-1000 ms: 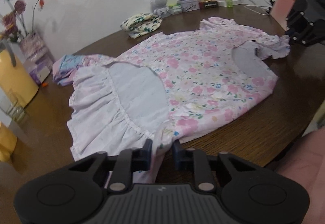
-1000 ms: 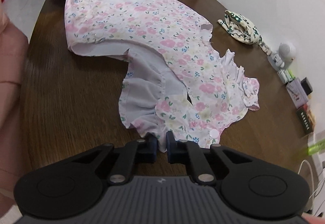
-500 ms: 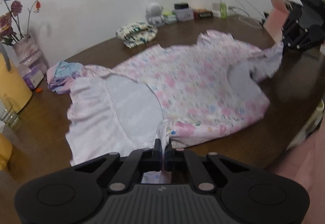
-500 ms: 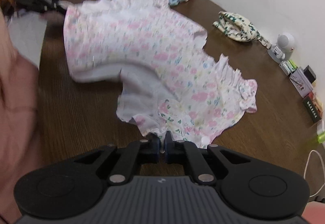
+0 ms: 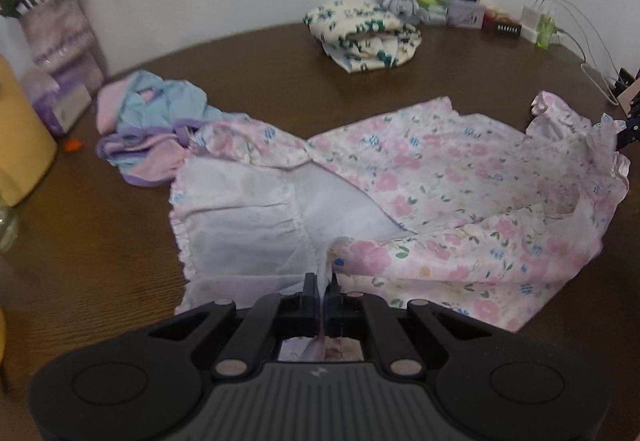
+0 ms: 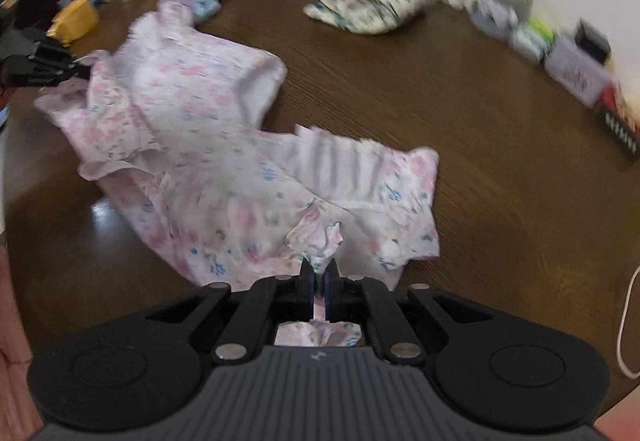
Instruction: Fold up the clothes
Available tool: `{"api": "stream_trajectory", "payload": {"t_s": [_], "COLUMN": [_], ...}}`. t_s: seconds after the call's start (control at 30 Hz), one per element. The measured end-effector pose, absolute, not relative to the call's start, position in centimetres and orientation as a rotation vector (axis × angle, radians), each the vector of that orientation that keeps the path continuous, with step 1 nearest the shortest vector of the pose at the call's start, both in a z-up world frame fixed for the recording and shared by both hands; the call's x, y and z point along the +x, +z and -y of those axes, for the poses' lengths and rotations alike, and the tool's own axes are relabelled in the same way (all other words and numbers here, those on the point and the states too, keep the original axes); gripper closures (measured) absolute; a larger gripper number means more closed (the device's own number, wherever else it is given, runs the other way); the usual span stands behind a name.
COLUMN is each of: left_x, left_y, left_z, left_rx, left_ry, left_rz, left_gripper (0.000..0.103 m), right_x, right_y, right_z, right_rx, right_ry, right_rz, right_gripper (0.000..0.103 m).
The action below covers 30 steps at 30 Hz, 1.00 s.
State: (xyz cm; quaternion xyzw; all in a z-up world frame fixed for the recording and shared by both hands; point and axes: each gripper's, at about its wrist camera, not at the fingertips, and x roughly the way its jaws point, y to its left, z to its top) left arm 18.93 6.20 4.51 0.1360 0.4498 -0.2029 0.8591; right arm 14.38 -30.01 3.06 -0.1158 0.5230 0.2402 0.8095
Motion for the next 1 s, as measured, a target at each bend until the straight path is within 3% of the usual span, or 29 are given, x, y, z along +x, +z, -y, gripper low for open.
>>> {"api": "stream_trajectory", "payload": {"t_s": [0.07, 0.17, 0.23, 0.27, 0.3, 0.4, 0.53, 0.63, 0.73, 0.77, 0.8, 1.0], "left_x": [19.4, 19.3, 18.7, 18.2, 17.4, 14.4, 11.3, 11.1, 12.5, 13.3, 14.0, 19.0], "left_y": [4.1, 4.2, 4.6, 5.0, 5.6, 7.6, 7.4, 5.6, 4.5, 4.3, 4.3, 4.8], "left_z": [-6.6, -6.9, -6.7, -6.5, -6.3, -4.9, -1.2, 2.3, 5.0, 5.6, 6.1, 7.9], "left_rx": [0.263, 0.275, 0.309, 0.334, 0.371, 0.506, 0.675, 0.824, 0.873, 0.868, 0.856, 0.700], "left_ry": [-0.428, -0.441, -0.461, -0.472, -0.479, -0.587, -0.886, -0.952, -0.979, -0.989, -0.990, -0.943], "left_rz": [-0.951, -0.937, -0.910, -0.885, -0.843, -0.694, -0.646, -0.631, -0.662, -0.687, -0.709, -0.817], "left_gripper": [0.100, 0.088, 0.069, 0.053, 0.046, 0.037, 0.035, 0.038, 0.073, 0.097, 0.102, 0.102], "right_x": [15.1, 15.2, 14.9, 14.8, 14.7, 14.7, 14.4, 14.2, 14.0, 13.9, 13.8, 13.4], "right_y": [2.3, 1.9, 1.7, 1.6, 1.5, 1.5, 1.5, 1.4, 1.5, 1.5, 1.6, 1.8], "right_z": [30.4, 30.6, 30.6, 30.6, 30.6, 30.5, 30.6, 30.5, 30.3, 30.3, 30.4, 31.3], "right_rx": [-0.220, -0.197, -0.192, -0.191, -0.190, -0.190, -0.189, -0.187, -0.185, -0.185, -0.185, -0.161], "right_ry": [0.486, 0.473, 0.476, 0.479, 0.481, 0.482, 0.480, 0.490, 0.497, 0.498, 0.499, 0.491], "right_rz": [-1.148, -1.164, -1.164, -1.162, -1.161, -1.158, -1.149, -1.137, -1.126, -1.123, -1.120, -1.100], "right_gripper": [0.099, 0.099, 0.099, 0.099, 0.099, 0.099, 0.099, 0.099, 0.099, 0.099, 0.099, 0.099]}}
